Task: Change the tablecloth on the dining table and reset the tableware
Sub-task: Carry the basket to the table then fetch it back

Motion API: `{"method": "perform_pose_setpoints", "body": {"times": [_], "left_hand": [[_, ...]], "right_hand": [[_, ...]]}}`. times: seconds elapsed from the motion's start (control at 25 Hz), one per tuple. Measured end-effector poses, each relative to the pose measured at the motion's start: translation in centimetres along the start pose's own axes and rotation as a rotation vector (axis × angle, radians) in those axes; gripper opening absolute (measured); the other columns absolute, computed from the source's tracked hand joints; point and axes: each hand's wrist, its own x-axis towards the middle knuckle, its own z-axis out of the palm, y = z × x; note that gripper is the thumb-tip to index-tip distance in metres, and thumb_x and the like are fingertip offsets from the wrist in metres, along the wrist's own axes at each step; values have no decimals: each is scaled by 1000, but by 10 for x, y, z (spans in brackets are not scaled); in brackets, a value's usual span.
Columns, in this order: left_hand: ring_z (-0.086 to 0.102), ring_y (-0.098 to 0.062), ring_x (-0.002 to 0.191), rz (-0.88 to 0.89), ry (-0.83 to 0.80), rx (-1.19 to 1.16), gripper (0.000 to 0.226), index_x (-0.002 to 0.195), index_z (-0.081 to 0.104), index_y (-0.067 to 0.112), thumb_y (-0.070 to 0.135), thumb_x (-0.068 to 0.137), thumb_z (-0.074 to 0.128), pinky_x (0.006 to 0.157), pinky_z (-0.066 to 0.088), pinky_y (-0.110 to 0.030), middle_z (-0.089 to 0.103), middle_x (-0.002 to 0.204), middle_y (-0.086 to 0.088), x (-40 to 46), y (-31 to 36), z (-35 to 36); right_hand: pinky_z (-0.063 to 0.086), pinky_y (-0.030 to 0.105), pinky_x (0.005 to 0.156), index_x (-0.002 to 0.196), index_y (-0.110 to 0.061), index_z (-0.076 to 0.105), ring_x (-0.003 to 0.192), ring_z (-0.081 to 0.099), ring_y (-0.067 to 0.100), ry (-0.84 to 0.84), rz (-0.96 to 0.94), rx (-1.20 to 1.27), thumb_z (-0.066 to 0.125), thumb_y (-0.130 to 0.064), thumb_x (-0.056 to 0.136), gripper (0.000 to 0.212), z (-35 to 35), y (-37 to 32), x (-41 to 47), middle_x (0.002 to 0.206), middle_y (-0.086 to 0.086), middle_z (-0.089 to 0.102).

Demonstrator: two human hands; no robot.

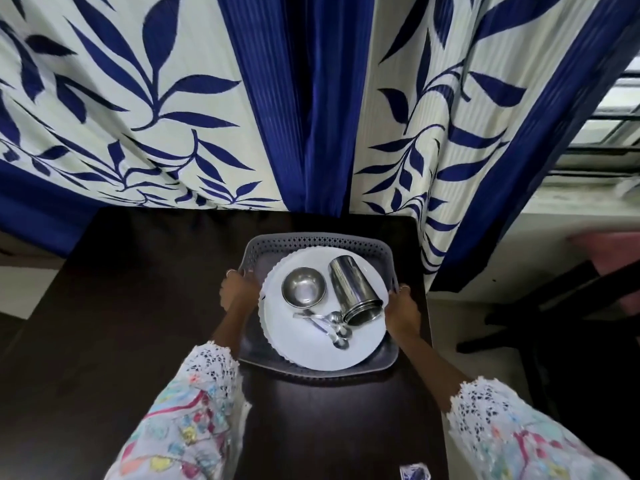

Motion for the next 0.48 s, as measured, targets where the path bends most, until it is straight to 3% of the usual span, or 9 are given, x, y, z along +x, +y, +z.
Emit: {"method": "perform_pose_setpoints", "body": {"times": [0.2,0.36,0.48], "left_hand": [[46,-44,122,3,-62,-59,57,121,51,-15,34,101,30,101,35,-42,51,127,-34,-10,-27,-6],[48,-41,122,-27,-122,-61,59,125,53,-6,38,102,22,101,35,-40,52,128,-30,-40,-50,-6],[48,-41,122,-78,-143,-68,60,125,54,-6,40,101,22,102,35,-41,52,130,-28,-74,-62,-6]], "right_hand": [[46,43,86,125,-2,39,106,58,42,51,-53,-68,37,-21,100,31,0,18,-14,116,26,60],[47,34,79,126,-2,40,103,61,32,53,-72,-211,40,-17,99,31,0,51,-42,117,18,60],[45,36,73,117,1,46,94,62,39,114,-42,-5,43,-21,99,29,-3,82,-82,103,24,63]]}}
